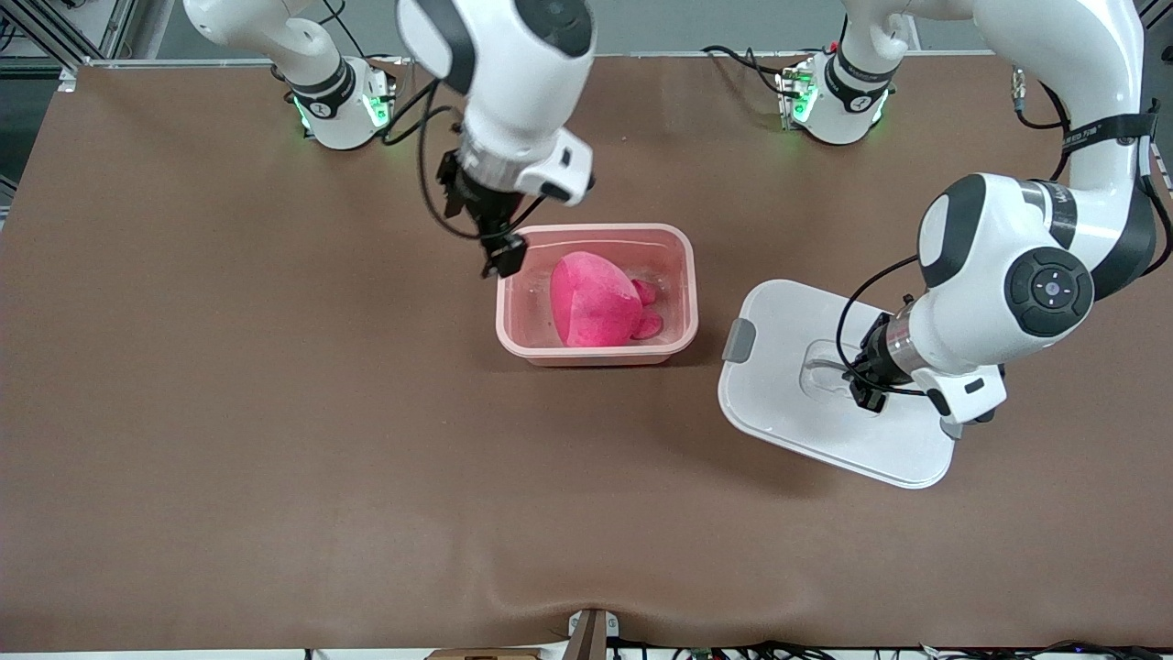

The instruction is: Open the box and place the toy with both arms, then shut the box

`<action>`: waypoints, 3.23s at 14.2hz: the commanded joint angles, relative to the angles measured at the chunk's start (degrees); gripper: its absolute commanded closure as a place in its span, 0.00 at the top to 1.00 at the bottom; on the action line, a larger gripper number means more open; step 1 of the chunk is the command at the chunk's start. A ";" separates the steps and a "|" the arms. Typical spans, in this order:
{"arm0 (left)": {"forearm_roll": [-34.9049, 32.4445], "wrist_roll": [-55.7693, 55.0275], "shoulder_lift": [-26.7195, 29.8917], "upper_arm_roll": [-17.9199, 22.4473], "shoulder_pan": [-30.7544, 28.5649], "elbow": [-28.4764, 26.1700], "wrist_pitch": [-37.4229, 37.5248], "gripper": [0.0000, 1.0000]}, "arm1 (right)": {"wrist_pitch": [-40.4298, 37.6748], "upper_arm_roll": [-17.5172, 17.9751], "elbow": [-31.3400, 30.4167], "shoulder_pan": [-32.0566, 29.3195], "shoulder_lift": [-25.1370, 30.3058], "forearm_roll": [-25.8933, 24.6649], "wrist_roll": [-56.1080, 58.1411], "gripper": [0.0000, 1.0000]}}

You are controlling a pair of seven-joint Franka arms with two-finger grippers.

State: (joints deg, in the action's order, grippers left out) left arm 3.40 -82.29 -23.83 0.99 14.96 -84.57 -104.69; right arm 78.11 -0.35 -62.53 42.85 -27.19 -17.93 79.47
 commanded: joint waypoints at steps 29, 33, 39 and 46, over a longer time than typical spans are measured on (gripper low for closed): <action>-1.12 -45.94 -0.87 -1.60 27.04 -0.07 -3.50 0.00 | 21.18 0.88 -21.54 -43.55 10.20 11.60 -8.72 1.00; -1.29 -51.12 -1.57 -1.60 28.89 -0.15 -4.91 0.00 | 32.62 0.71 -39.57 -44.87 20.05 11.60 -14.32 1.00; -1.21 -54.99 -2.98 -1.61 31.17 -0.68 -8.42 0.00 | 27.20 1.14 -39.43 -46.37 20.33 13.00 -40.39 1.00; -1.21 -58.94 -3.16 -1.60 32.41 -3.58 -11.59 0.00 | 9.20 0.88 -28.64 -47.25 17.09 18.89 -52.22 1.00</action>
State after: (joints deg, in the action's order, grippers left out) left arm 3.40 -139.53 -28.19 -0.93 46.96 -86.63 -115.33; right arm 94.35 -0.15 -97.11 -2.78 -8.07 -1.23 29.21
